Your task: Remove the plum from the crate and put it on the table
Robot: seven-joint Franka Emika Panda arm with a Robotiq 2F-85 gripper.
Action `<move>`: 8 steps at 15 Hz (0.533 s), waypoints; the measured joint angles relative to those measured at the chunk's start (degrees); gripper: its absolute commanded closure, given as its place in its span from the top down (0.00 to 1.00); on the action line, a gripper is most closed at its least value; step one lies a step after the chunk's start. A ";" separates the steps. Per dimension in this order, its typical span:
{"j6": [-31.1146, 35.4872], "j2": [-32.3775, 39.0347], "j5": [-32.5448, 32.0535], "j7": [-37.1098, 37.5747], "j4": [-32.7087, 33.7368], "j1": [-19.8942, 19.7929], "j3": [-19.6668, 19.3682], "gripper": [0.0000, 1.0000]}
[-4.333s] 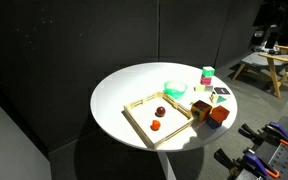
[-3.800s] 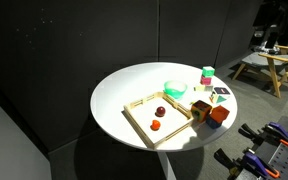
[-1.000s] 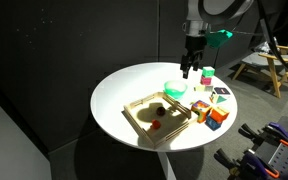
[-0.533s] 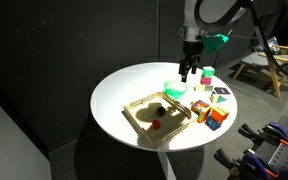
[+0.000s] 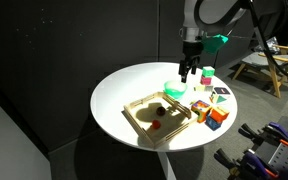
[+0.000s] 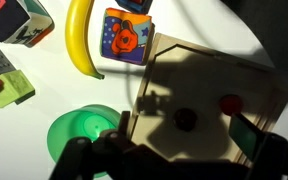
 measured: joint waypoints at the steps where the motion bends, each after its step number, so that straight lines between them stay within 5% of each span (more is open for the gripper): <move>1: 0.55 0.23 -0.01 -0.01 0.00 0.04 0.01 1.00; 8: 7.86 4.32 -0.84 -0.01 0.05 1.28 0.22 1.00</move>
